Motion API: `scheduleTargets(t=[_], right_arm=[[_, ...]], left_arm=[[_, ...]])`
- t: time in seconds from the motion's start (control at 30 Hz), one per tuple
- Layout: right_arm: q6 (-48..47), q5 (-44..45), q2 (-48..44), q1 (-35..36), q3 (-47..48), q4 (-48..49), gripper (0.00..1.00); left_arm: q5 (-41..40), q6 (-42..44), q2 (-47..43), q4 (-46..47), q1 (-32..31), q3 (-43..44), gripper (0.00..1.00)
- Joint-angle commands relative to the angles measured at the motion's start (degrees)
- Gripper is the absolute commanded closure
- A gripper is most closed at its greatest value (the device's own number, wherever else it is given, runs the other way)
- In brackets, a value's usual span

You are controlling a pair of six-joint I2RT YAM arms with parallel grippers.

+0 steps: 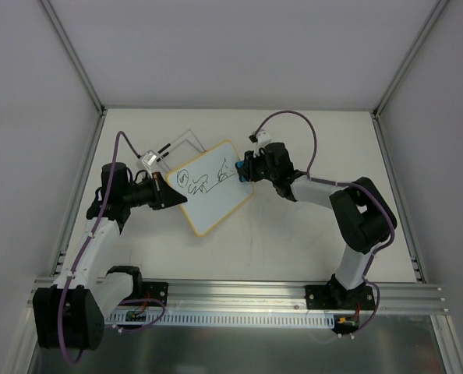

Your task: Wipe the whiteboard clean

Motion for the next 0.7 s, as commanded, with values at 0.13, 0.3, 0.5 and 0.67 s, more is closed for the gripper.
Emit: scheduleTargets(t=[0.13, 0.3, 0.5, 0.67], right_arm=[[1.06, -3.62, 0.80, 0.36, -4.32, -3.72, 1.00], [0.98, -4.49, 0.72, 0.19, -2.30, -3.72, 1.00], [0.45, -4.85, -0.69, 0.54, 2.18, -4.51, 1.00], [0.10, -4.76, -0.34, 2.38, 8.58, -4.78, 1.00]], left_arm=[[7.23, 2.37, -0.71, 4.33, -1.22, 1.45, 1.00], [7.41, 2.37, -0.71, 4.32, -1.22, 1.45, 1.00], [7.49, 2.37, -0.71, 4.24, -1.22, 1.45, 1.00], [7.58, 2.37, -0.44, 4.24, -1.22, 1.45, 1.00]])
